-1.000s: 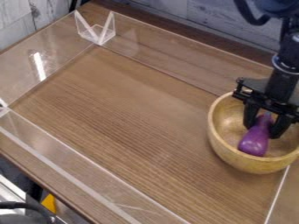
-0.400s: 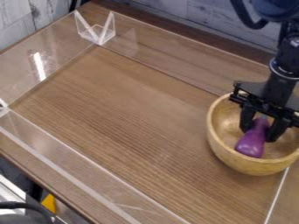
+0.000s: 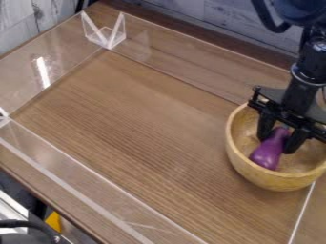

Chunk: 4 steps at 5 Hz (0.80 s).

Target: Remove the purple eggplant from inside the brown bowl and put it on the table

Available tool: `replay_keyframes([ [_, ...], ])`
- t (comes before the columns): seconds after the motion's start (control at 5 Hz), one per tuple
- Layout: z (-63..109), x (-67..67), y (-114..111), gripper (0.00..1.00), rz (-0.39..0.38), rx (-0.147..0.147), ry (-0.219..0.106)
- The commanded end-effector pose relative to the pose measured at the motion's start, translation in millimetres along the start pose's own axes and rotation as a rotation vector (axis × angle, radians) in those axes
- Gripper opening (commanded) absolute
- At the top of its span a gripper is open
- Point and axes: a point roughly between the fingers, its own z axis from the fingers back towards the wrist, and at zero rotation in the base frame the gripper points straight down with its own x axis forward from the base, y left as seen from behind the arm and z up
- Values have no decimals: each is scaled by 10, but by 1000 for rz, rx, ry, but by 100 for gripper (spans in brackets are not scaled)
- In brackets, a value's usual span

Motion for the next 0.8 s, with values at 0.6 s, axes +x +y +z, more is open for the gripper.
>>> replay_keyframes([
  [0.6,934,-93,290,0,142,-54,-135],
])
